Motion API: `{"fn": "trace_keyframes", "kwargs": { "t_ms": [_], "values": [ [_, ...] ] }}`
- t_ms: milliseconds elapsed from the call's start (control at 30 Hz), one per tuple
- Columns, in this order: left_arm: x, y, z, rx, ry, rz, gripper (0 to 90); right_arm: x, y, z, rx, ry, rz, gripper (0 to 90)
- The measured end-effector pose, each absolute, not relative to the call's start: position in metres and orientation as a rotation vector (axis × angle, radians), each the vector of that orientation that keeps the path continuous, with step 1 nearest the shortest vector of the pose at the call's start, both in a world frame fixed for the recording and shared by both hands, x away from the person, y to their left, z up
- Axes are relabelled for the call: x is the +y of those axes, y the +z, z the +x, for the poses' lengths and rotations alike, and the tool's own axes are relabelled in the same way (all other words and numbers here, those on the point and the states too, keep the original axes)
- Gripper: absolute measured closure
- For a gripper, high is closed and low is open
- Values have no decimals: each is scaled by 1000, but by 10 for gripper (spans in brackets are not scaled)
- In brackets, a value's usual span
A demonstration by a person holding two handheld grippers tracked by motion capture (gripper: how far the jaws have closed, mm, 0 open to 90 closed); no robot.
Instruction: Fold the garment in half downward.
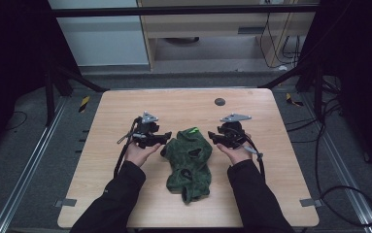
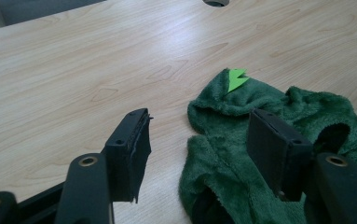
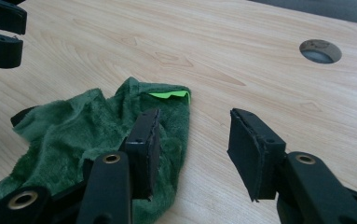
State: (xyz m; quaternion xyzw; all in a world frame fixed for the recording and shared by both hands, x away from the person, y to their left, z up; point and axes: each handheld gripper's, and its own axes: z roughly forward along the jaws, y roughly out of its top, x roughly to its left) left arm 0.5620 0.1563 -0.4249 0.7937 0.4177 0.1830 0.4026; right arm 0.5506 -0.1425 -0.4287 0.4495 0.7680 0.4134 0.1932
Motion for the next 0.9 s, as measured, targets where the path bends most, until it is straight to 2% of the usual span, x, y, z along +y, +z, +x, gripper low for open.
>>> {"fn": "trace_keyframes", "kwargs": {
  "t_ms": [900],
  "values": [
    [140,-466,592,1111,392,2086,482,-127,-463,576,2244,1081,1312,533]
  ]
}}
